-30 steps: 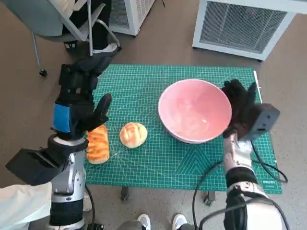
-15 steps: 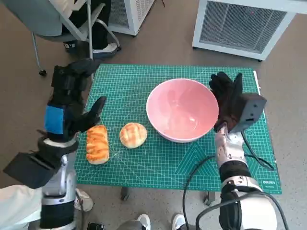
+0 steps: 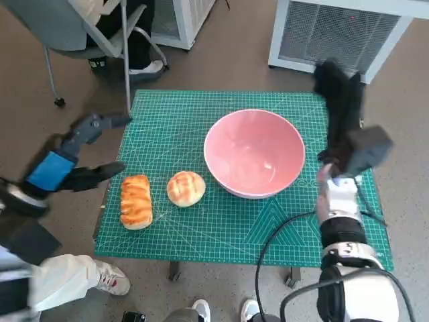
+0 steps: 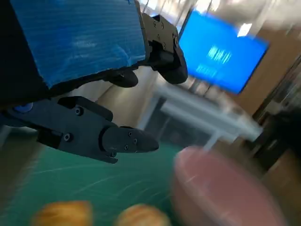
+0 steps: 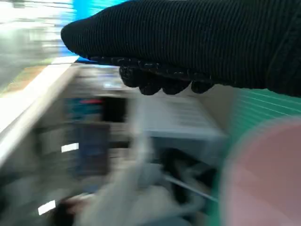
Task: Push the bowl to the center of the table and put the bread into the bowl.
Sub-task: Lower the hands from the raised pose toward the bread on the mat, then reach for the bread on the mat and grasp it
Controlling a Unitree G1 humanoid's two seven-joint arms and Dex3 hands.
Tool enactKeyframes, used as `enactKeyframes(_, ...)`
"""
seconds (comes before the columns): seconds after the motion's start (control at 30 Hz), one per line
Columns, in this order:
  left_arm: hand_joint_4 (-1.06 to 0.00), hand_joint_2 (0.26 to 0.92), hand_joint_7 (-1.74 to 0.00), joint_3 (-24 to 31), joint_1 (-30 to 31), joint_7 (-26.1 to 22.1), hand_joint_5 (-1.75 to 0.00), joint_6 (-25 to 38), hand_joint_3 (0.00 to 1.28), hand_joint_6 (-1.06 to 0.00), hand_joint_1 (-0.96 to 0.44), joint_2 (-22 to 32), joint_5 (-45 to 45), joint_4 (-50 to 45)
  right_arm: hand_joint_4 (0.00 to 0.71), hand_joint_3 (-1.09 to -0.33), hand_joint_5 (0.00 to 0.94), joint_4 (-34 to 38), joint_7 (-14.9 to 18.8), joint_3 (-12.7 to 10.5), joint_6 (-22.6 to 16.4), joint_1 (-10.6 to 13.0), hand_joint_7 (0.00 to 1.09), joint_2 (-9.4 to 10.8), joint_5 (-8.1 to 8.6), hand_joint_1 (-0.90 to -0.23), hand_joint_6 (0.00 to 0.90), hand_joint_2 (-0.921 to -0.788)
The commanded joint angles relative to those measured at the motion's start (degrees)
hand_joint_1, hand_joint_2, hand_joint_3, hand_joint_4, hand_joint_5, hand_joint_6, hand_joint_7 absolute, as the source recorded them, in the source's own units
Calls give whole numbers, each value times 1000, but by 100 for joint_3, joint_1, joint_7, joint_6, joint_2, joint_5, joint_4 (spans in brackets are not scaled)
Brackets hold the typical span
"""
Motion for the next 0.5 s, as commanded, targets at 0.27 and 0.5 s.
enactKeyframes(0.27, -485, 906, -83, -787, -764, -811, -2, -1029, 11, -535, -259, 953, 652, 966, 392, -528, 7, -2109, 918, 406, -515, 1059, 742, 61, 484, -405, 58, -921)
enactKeyframes(0.5, -405, 834, -39, -1316, -1278, -918, 0, -1661, 1, -525, -91, 1256, 1366, 1331, 404, -530, 12, -3116, 1186, 624, -322, 1488, 790, 17, 608, -398, 49, -921)
